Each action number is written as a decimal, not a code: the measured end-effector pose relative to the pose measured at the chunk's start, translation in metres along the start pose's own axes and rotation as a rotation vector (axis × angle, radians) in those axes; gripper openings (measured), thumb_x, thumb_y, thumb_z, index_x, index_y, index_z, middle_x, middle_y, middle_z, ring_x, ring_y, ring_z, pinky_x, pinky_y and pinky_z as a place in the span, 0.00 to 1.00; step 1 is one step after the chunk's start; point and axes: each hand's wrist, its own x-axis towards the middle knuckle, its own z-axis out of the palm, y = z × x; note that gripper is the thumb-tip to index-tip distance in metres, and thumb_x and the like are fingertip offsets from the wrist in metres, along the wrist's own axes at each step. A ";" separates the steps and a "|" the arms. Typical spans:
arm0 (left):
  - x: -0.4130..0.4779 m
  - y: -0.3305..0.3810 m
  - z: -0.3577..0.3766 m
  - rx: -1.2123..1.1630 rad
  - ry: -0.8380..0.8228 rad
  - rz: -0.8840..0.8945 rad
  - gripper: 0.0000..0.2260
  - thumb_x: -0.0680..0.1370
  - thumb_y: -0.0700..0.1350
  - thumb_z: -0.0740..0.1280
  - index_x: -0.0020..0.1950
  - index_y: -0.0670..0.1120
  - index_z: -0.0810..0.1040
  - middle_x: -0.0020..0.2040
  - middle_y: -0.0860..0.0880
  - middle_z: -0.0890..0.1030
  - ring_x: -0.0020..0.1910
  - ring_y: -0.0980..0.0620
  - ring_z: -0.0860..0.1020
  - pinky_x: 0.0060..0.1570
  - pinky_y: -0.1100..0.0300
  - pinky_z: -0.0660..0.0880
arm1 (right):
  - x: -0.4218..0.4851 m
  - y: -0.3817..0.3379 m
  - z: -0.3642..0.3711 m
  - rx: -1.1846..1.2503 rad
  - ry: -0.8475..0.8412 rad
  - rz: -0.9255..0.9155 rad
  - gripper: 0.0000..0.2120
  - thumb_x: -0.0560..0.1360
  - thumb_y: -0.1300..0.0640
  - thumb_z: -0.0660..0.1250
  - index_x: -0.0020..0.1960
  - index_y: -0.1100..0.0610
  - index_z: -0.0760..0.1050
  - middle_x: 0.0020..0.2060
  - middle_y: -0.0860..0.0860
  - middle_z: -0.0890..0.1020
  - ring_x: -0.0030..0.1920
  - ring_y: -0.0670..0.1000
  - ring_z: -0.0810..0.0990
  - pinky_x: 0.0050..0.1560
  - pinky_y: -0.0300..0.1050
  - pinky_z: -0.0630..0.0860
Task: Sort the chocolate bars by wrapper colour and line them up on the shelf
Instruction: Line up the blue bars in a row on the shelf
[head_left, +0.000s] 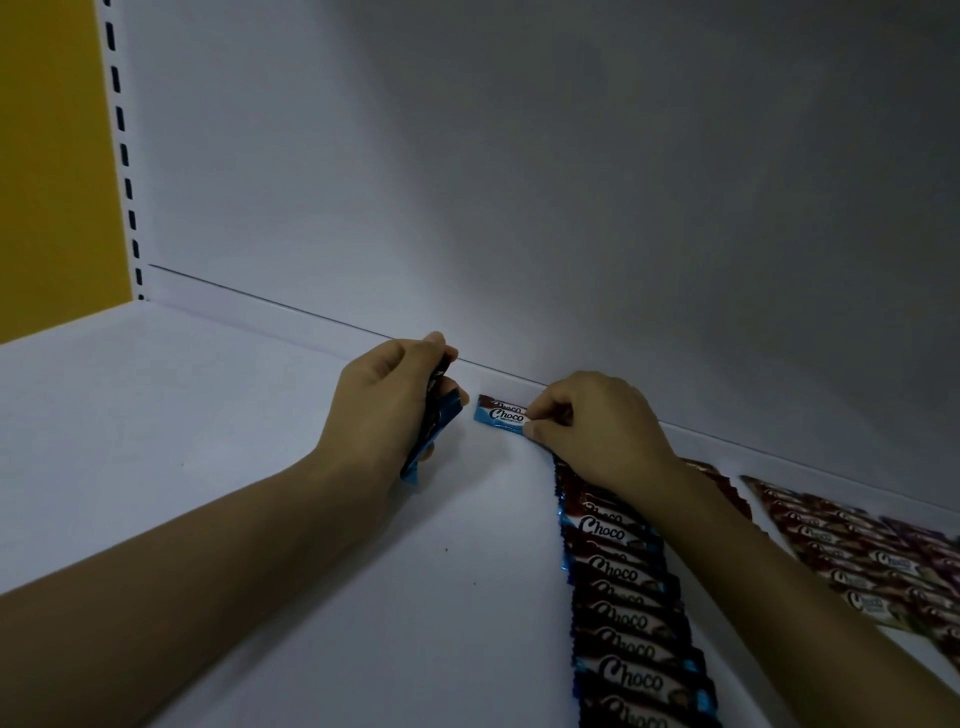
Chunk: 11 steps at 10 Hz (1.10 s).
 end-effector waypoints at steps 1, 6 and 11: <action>0.000 0.000 0.000 -0.008 -0.002 0.006 0.11 0.80 0.51 0.62 0.46 0.47 0.79 0.33 0.49 0.79 0.23 0.61 0.75 0.21 0.66 0.68 | 0.000 -0.001 0.003 0.009 0.010 -0.006 0.09 0.75 0.52 0.68 0.53 0.50 0.82 0.49 0.48 0.82 0.47 0.47 0.77 0.57 0.51 0.73; -0.011 0.010 -0.003 -0.205 -0.122 -0.214 0.16 0.82 0.53 0.57 0.44 0.44 0.75 0.39 0.46 0.78 0.35 0.52 0.77 0.36 0.59 0.77 | -0.036 -0.069 -0.013 0.639 -0.157 -0.113 0.28 0.55 0.27 0.68 0.48 0.42 0.74 0.34 0.47 0.81 0.29 0.41 0.77 0.31 0.38 0.74; -0.010 0.007 -0.006 0.068 -0.464 -0.227 0.14 0.79 0.53 0.64 0.56 0.45 0.79 0.46 0.46 0.84 0.37 0.55 0.80 0.34 0.61 0.76 | -0.024 -0.051 -0.013 0.831 -0.067 0.068 0.09 0.72 0.60 0.71 0.38 0.65 0.76 0.24 0.51 0.75 0.22 0.42 0.70 0.24 0.33 0.67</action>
